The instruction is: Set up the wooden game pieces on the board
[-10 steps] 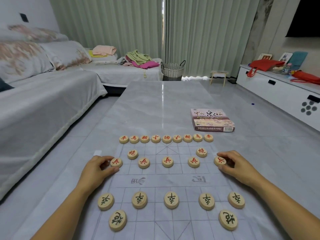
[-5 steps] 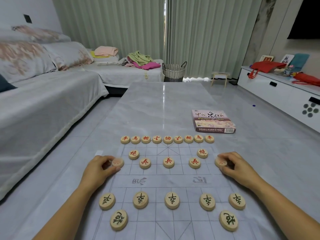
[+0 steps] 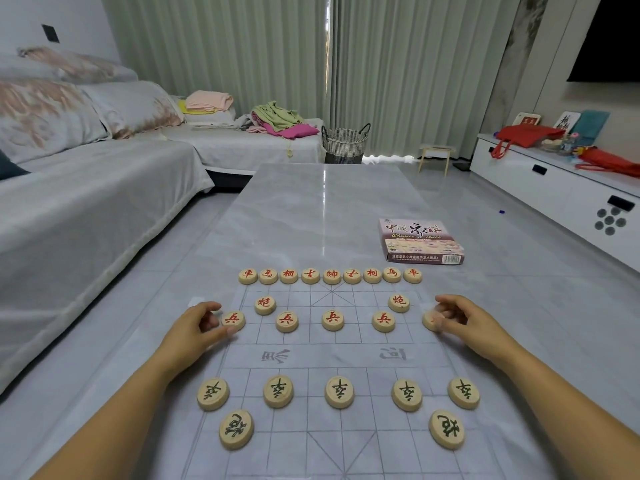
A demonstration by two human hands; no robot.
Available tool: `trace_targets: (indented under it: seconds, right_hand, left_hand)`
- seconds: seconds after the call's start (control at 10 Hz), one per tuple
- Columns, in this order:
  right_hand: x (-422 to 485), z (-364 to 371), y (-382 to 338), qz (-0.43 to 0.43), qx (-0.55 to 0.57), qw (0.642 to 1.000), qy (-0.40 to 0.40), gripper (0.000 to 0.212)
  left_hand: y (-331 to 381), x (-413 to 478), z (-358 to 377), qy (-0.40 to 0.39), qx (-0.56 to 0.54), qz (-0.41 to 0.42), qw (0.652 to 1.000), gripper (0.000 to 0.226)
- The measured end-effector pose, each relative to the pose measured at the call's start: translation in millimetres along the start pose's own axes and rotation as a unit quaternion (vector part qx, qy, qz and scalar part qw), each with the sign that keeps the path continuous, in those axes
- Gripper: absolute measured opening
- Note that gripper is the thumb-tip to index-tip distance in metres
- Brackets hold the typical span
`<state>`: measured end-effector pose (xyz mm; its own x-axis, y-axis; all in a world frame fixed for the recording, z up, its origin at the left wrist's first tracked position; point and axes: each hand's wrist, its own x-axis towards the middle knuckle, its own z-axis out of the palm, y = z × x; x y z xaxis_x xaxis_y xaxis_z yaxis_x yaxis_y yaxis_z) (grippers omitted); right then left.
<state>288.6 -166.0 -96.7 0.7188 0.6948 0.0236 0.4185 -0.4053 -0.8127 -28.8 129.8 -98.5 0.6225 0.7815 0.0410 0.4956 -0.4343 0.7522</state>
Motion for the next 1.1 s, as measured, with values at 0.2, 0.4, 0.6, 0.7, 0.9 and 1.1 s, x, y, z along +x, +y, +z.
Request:
trace_targets:
  seconds: [0.2, 0.4, 0.6, 0.7, 0.9, 1.1]
  right_hand:
    - [-3.4, 2.0, -1.9, 0.001, -0.014, 1.000, 0.018, 0.044]
    - [-28.6, -2.1, 1.0, -0.001, -0.030, 0.999, 0.024, 0.049]
    - [-74.2, -21.2, 13.8, 0.048, 0.049, 0.995, 0.075, 0.037]
    - [-95.1, -25.3, 14.4, 0.057, 0.069, 0.993, 0.080, 0.033]
    - [-120.7, -23.4, 11.0, 0.050, 0.067, 0.994, 0.074, 0.030]
    - [-138.2, -18.8, -3.9, 0.037, 0.118, 0.987, 0.101, 0.024]
  left_hand:
    - [-3.0, -13.4, -10.2, -0.019, -0.077, -0.038, 0.996, 0.055]
    - [-10.3, -56.4, -22.9, 0.013, -0.135, -0.063, 0.989, 0.052]
    - [-22.7, -115.3, -30.6, 0.045, -0.190, -0.082, 0.977, 0.045]
    - [-27.9, -139.5, -32.0, 0.052, -0.210, -0.092, 0.972, 0.039]
    - [-27.3, -166.1, -39.7, 0.051, -0.227, -0.098, 0.967, 0.033]
    - [-13.2, -180.7, -45.0, 0.093, -0.244, -0.079, 0.962, 0.026]
